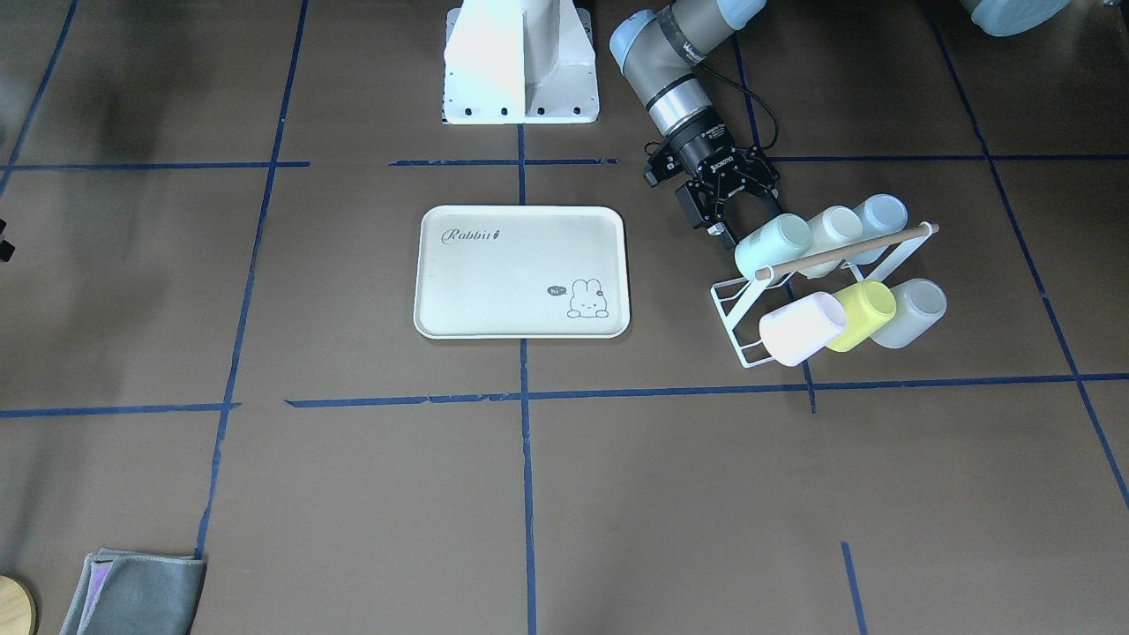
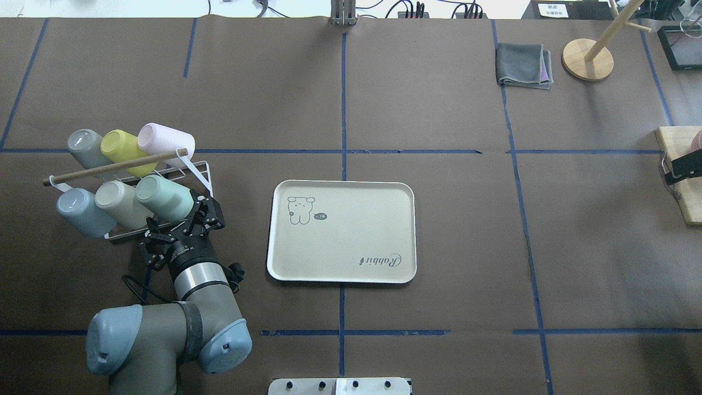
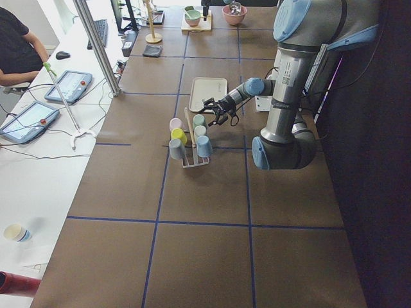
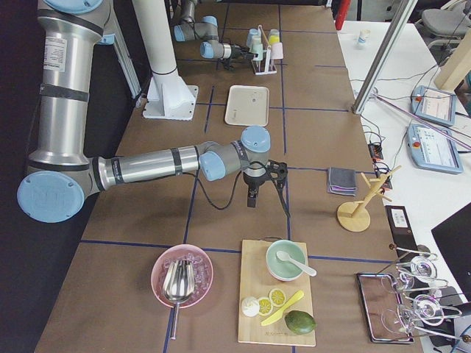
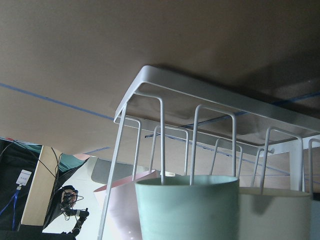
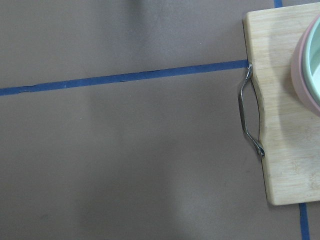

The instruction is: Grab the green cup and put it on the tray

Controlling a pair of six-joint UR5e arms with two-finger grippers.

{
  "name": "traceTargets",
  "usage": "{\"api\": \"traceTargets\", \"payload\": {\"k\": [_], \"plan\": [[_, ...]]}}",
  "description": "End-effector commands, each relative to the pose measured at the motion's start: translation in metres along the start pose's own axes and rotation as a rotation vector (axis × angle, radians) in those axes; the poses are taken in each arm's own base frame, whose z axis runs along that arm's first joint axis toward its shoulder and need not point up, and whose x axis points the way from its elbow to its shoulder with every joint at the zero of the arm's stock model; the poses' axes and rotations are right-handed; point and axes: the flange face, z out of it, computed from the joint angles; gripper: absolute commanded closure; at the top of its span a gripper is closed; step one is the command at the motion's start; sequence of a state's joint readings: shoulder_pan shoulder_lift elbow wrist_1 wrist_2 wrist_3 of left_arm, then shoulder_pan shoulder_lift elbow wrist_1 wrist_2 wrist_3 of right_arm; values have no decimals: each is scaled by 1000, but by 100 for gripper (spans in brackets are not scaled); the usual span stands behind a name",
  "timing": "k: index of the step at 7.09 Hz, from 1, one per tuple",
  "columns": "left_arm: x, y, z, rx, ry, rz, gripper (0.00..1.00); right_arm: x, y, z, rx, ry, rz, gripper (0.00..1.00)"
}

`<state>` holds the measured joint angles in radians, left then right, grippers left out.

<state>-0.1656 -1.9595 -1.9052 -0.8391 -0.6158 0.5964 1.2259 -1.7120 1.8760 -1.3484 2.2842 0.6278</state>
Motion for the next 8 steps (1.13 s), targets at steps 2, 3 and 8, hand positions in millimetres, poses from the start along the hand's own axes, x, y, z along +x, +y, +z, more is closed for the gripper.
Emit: {"api": "traceTargets", "payload": {"k": [2, 3, 8], "plan": [[-2, -9, 9, -31, -7, 22, 0, 3, 0, 3, -7, -2, 5, 1], [-4, -12, 12, -47, -18, 26, 0, 3, 0, 3, -7, -2, 5, 1], [-11, -1, 28, -57, -14, -46, 1, 1, -1, 3, -6, -3, 1, 0]]}}
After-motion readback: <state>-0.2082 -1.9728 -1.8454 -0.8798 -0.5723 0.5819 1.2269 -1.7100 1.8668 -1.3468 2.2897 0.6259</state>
